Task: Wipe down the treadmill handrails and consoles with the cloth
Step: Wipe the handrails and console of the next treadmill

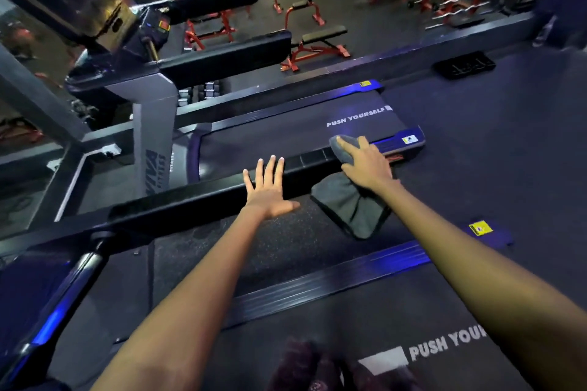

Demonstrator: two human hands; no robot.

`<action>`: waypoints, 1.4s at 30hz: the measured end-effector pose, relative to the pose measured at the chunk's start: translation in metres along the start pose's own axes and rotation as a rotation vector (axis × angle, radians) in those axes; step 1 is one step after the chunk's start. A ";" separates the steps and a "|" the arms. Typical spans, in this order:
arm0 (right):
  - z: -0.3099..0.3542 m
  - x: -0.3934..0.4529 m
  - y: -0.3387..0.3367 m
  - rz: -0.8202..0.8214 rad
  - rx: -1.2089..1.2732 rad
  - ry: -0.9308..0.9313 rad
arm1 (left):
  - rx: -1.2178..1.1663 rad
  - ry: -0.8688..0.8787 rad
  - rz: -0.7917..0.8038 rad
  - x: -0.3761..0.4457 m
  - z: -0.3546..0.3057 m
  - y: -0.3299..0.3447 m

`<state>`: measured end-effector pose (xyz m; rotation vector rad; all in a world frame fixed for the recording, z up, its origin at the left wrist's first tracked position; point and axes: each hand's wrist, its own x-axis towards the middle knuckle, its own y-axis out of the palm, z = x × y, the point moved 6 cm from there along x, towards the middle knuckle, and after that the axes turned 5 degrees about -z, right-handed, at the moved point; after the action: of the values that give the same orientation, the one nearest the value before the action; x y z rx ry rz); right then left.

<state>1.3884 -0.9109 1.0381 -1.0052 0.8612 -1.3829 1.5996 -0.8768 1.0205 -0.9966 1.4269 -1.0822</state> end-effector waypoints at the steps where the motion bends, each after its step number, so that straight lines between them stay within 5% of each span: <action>1: -0.004 -0.005 0.004 -0.004 0.050 0.000 | 0.000 0.003 0.000 0.000 0.001 0.001; 6: -0.025 0.004 0.010 0.001 0.412 0.115 | 0.002 0.012 0.006 -0.002 -0.001 -0.001; 15: -0.031 -0.016 0.039 -0.242 1.280 0.424 | -0.010 0.030 0.005 -0.002 -0.003 -0.002; 21: -0.025 -0.011 0.042 -0.221 1.292 0.342 | 0.010 -0.013 0.024 -0.001 -0.002 -0.002; 27: -0.023 -0.015 0.082 -0.059 1.512 0.523 | -0.003 -0.117 0.119 0.007 -0.008 -0.017; 34: -0.033 -0.011 0.069 -0.148 1.562 0.457 | -0.051 -0.043 -0.084 0.019 -0.070 -0.026; 42: -0.033 -0.015 0.087 0.053 1.614 0.544 | 0.049 -0.116 -0.167 0.021 -0.084 0.001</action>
<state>1.3891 -0.9036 0.9445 0.6426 -0.0704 -1.7100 1.5133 -0.8882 1.0193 -1.1407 1.2353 -1.1551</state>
